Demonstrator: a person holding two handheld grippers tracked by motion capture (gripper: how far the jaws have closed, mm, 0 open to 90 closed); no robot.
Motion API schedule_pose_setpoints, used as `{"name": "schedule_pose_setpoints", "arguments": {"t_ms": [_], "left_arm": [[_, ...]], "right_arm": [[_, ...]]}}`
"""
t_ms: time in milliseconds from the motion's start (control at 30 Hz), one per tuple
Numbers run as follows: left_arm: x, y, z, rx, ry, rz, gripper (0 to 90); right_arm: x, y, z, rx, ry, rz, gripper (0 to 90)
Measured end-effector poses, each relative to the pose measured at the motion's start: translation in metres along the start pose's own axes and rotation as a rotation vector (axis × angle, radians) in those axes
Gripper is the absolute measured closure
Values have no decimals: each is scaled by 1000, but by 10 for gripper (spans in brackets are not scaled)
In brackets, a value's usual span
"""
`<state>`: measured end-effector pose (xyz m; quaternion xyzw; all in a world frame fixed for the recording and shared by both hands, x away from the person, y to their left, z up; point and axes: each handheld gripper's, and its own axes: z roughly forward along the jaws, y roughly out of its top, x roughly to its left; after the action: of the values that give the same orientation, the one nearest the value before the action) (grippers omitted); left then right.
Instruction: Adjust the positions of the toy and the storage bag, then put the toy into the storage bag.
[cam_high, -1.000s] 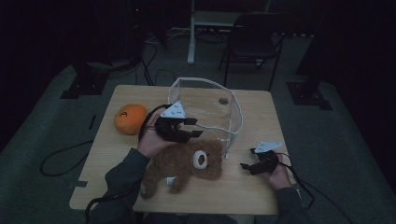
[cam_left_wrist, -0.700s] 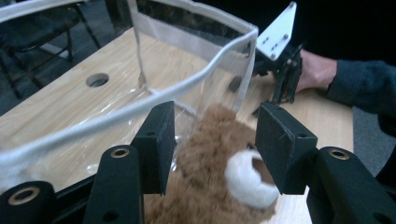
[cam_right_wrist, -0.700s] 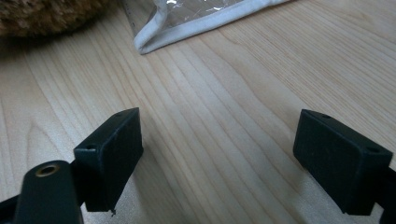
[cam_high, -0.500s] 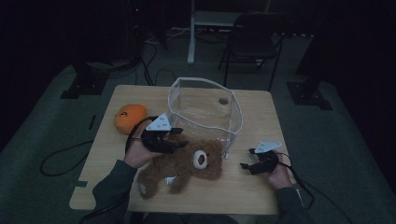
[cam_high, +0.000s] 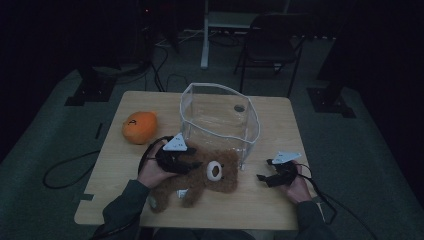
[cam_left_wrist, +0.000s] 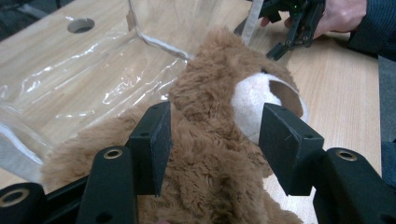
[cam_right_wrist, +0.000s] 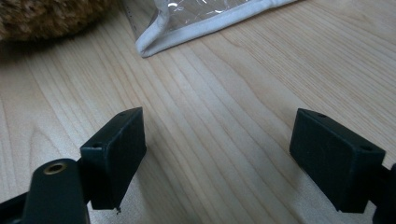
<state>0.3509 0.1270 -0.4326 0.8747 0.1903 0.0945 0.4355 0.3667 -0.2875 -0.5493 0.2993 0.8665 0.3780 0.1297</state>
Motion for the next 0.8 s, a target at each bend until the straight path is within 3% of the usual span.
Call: {"name": "schedule_pose_setpoints", "arguments": {"t_ms": [100, 400, 667, 800], "left_arm": [[0, -1, 3, 5, 9, 6, 443], [-7, -2, 7, 49, 22, 84, 427], [-12, -1, 13, 62, 37, 114, 355], [-14, 0, 17, 66, 23, 122, 304]], "right_arm": [[0, 0, 1, 9, -8, 8, 132], [0, 0, 1, 12, -6, 7, 118], [1, 0, 1, 12, -8, 10, 118], [1, 0, 1, 12, -8, 10, 118]]}}
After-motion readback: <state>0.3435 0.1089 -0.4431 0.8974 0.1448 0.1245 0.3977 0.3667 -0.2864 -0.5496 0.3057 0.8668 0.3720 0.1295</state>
